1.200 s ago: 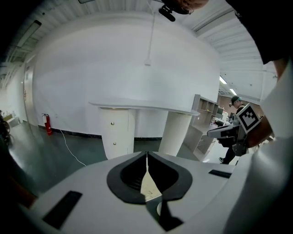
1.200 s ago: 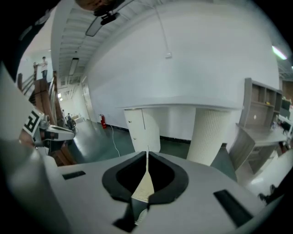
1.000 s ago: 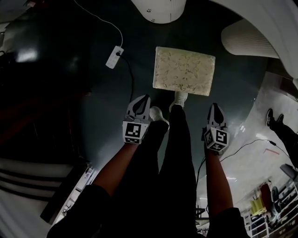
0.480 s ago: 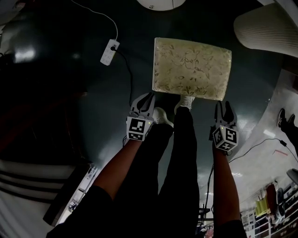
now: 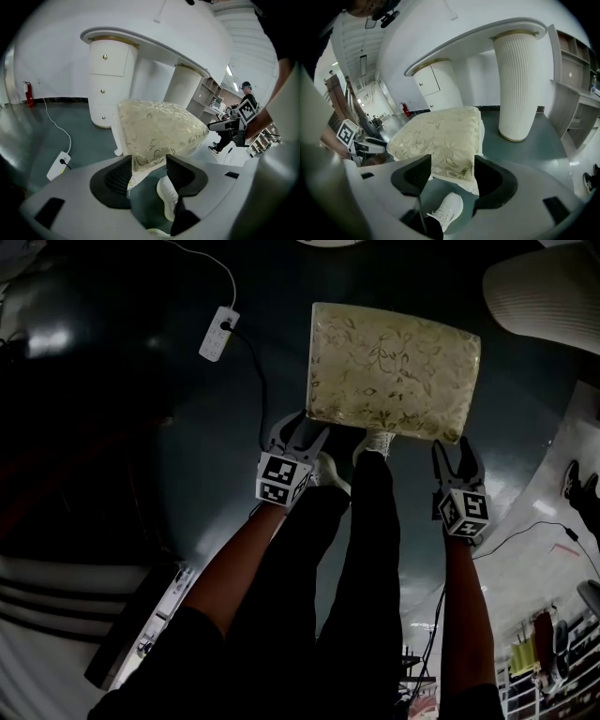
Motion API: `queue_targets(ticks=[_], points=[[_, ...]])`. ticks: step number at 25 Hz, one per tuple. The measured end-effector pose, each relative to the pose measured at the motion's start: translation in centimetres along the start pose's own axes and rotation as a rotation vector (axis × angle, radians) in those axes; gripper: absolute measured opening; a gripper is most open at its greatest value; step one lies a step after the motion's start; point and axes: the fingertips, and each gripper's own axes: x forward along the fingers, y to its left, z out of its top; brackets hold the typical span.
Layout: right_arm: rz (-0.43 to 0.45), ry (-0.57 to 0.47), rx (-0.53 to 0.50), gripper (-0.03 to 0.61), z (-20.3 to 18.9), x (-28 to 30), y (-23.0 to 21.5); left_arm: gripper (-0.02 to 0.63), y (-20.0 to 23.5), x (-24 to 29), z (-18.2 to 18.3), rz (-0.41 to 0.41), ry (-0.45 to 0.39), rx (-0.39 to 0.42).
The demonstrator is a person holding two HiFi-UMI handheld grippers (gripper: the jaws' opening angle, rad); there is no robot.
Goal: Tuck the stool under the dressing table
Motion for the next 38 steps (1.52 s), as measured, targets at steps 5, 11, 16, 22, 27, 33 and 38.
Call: queue_targets(ticks=[5,11,16,22,27,33,38], points=[[-0.047,0.044,-0.053,0.264,0.4,1.1,0.3,0.241,0.3,1.4,-0.5,-0.003,-0.001,-0.107],[-0.112,0.023,-0.086,0.264,0.2,0.9,0.1,0.25,0.4,1.5,-0.1,-0.034,0.061,-0.072],[-0.171,0.006,-0.089,0.262,0.0,0.7,0.2,0.249,0.5,1.2,0.2,-0.049,0.082,-0.055],[-0.145,-0.01,-0.081,0.262,0.0,0.7,0.1,0.249,0.4,1.2,0.4,-0.054,0.094,-0.042],[-0.154,-0.035,-0.084,0.262,0.2,0.4,0.2,0.249,0.3,1.1,0.9,-0.022,0.101,0.001],[-0.169,-0.031,-0.033,0.262,0.2,0.1,0.8,0.245,0.7,0.4,1.9,0.0,0.111,-0.003],[-0.172,-0.023,-0.016,0.262,0.0,0.0,0.9,0.245,0.6,0.2,1.9,-0.013,0.143,0.031]])
